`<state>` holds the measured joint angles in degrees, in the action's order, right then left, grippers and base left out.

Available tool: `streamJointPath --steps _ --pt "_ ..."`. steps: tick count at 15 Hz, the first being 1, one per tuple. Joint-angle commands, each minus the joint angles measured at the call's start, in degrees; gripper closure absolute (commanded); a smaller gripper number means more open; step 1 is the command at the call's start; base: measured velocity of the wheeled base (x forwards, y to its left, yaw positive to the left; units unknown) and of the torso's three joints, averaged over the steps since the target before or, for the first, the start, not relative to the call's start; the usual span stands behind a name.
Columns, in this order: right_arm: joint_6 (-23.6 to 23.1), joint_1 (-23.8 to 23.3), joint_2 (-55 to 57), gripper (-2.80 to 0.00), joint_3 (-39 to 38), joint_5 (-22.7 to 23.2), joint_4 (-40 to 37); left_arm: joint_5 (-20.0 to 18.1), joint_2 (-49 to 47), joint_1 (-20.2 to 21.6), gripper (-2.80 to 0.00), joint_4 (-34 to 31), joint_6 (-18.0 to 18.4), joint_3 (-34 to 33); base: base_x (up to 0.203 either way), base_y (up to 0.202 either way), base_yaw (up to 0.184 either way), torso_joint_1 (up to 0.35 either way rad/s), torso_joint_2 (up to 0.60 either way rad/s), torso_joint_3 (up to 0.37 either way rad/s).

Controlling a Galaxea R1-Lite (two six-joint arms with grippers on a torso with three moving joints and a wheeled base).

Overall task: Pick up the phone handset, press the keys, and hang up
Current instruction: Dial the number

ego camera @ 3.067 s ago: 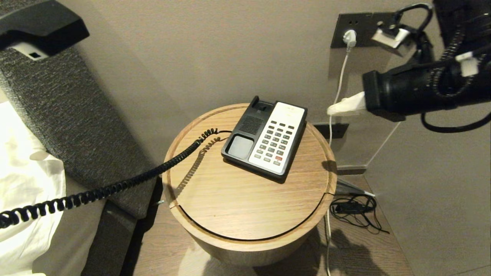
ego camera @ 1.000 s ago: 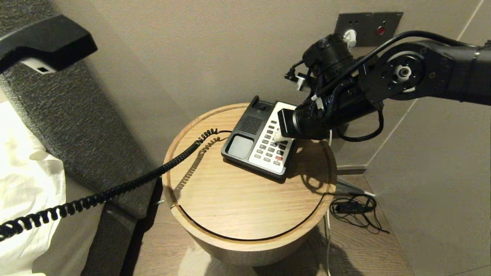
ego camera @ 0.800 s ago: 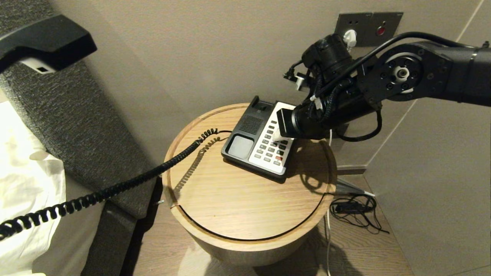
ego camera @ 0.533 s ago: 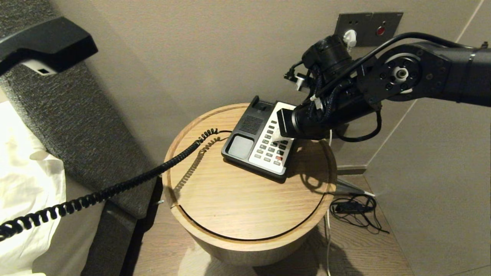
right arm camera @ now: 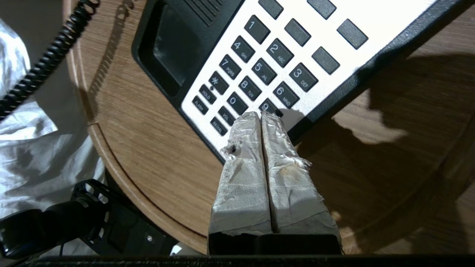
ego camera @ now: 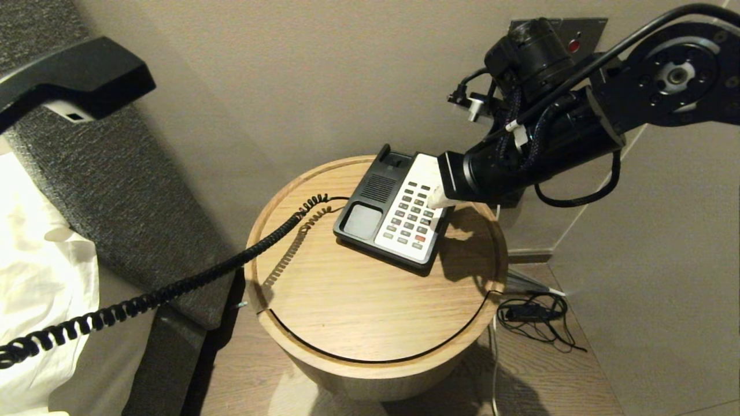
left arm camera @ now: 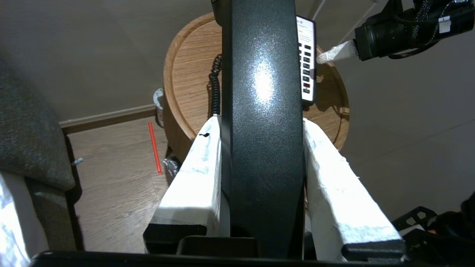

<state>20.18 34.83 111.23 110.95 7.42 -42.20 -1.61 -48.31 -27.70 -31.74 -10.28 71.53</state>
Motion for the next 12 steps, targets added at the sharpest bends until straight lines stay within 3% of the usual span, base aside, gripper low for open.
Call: streamJointPath --steps 1,12 --pt "0.13 0.49 -1.32 0.0 -0.87 0.35 -0.47 -0.34 0.21 0.01 0.0 -0.16 -0.09 -0.42 0.0 0.0 0.0 0.0 0.0 0.0" --pt "0.49 3.05 3.5 0.0 -1.55 1.9 -3.42 -0.5 0.14 0.0 0.0 -0.16 -0.09 -0.86 0.0 0.0 0.0 0.0 0.0 0.0"
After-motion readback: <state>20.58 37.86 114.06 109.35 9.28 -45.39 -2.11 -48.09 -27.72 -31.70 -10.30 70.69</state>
